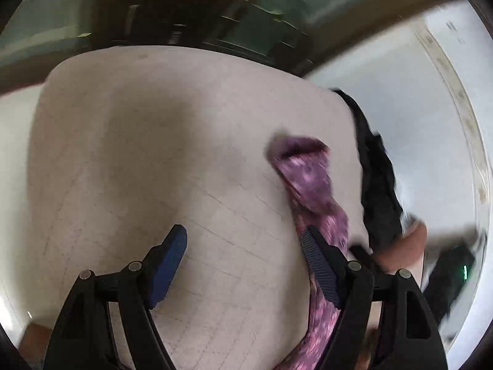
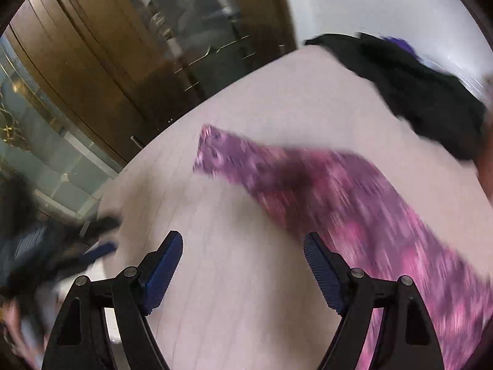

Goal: Fold small clothes

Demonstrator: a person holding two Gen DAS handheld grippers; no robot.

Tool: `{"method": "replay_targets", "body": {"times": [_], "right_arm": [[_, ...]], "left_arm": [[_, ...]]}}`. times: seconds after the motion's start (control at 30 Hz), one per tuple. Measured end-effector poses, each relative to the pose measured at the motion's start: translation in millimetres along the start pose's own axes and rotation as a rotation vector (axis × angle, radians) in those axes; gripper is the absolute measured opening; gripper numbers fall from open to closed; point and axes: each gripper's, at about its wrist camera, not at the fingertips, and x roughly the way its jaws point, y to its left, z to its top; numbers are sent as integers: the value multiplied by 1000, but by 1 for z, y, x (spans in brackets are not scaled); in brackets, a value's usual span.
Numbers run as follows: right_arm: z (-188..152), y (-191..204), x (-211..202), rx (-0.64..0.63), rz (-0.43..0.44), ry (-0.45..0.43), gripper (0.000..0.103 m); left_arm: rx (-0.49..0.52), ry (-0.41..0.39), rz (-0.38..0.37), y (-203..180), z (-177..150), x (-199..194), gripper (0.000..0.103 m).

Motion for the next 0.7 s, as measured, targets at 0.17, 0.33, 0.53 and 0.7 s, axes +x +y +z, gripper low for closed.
{"method": "replay_targets", "body": {"times": [0.17,0.33,0.53,0.7], "right_arm": [[60,14,83,-7,-37,30,84],[61,18,120,4,-121,75,13],[17,15,-5,57,-25,-129,13],[-85,-6,-116,93,-41,-237,13]], "left_arm": [[-40,-7,10,10,10,3,76],[-24,19,-1,10,9,6,76],[12,19,-79,0,3,0,76],[173,132,-211,-41,-35,6,76]]}}
